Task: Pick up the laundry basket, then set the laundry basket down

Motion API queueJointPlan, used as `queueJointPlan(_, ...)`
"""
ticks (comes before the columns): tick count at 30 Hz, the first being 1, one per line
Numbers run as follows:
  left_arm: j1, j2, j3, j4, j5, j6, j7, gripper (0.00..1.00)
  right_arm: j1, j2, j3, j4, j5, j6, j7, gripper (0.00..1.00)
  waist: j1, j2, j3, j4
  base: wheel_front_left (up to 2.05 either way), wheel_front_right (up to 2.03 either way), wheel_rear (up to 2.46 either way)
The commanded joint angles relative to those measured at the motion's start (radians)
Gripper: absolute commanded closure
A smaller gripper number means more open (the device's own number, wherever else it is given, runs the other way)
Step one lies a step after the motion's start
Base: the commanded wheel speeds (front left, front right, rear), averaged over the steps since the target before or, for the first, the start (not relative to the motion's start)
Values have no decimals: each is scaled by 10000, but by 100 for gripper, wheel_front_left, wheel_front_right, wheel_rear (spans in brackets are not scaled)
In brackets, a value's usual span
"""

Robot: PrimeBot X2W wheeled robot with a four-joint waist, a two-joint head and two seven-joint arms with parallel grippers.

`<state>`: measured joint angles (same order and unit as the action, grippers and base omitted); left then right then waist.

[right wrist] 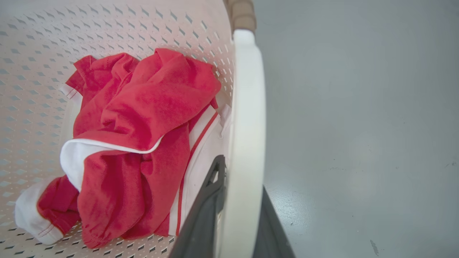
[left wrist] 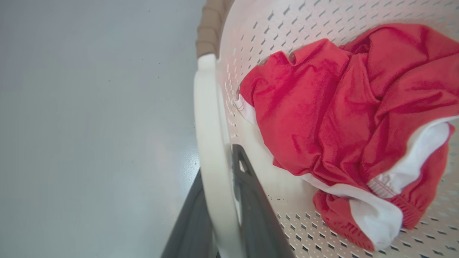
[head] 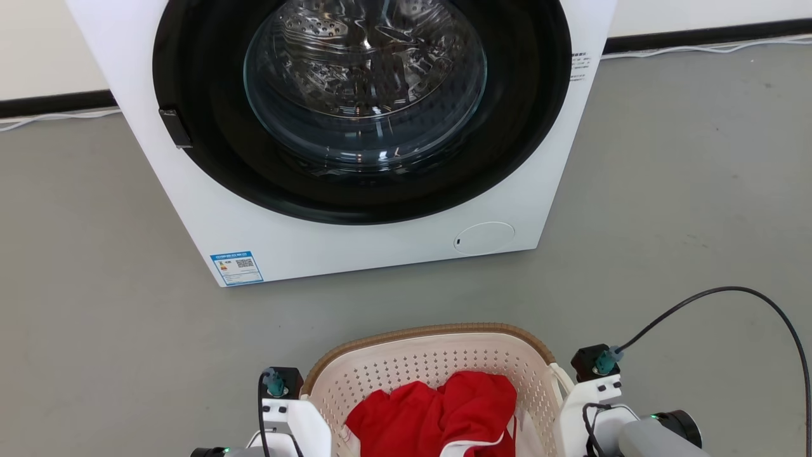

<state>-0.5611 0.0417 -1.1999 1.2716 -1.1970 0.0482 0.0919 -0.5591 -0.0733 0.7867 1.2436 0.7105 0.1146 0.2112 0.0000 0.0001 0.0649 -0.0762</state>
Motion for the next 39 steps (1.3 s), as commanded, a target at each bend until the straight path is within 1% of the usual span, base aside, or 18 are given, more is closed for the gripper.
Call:
queueJointPlan(1, -518, 85, 84, -69, -10, -33, -151, 100, -287, 231, 240, -179, 18, 161, -163, 100, 0, -1, 31, 4, 0, 0, 0)
queueJointPlan(11, -917, 85, 61, -42, 18, -22, -315, 100, -529, 231, 439, -258, 77, 161, -547, 100, 0, -1, 471, 78, 0, 0, 0)
queueJointPlan(20, -1703, 91, 46, 13, 151, 1, -615, 100, -1174, 231, 395, -244, 98, 161, -1303, 100, 0, -1, 1314, 235, 0, 0, 0)
queueJointPlan(27, -2506, 105, 12, 39, 323, 37, -989, 100, -1910, 224, 157, 102, -57, 161, -2199, 100, 0, -1, 2369, 486, 0, 0, 0)
queueJointPlan(29, -2726, 102, 0, 40, 369, 45, -1103, 100, -2125, 194, 85, 185, -101, 161, -2378, 100, 0, -1, 2720, 563, 0, 0, 0)
queueJointPlan(30, -2726, 102, 0, 40, 369, 45, -1103, 100, -2125, 194, 85, 185, -101, 161, -2378, 100, 0, -1, 2720, 563, 0, 0, 0)
queueJointPlan(31, -2950, 99, -21, 39, 425, 64, -1205, 100, -2377, 152, -4, 245, -135, 161, -2570, 100, 0, -1, 3100, 629, 0, 0, 0)
queueJointPlan(34, -3312, 96, -55, 33, 520, 101, -1374, 100, -2763, 63, -115, 311, -208, 161, -2862, 100, 0, -1, 3694, 726, 0, 0, 0)
queueJointPlan(35, -3312, 96, -55, 33, 520, 101, -1374, 100, -2763, 63, -115, 311, -208, 161, -2862, 100, 0, -1, 3694, 726, 0, 0, 0)
queueJointPlan(36, -3578, 95, -42, 34, 556, 154, -1559, 100, -3011, -9, -202, 341, -244, 161, -3084, 100, 0, -1, 4090, 784, 0, 0, 0)
queueJointPlan(39, -4004, 93, -1, 38, 607, 237, -1908, 100, -3363, -149, -301, 376, -318, 161, -3381, 100, 0, -1, 4689, 855, 0, 0, 0)
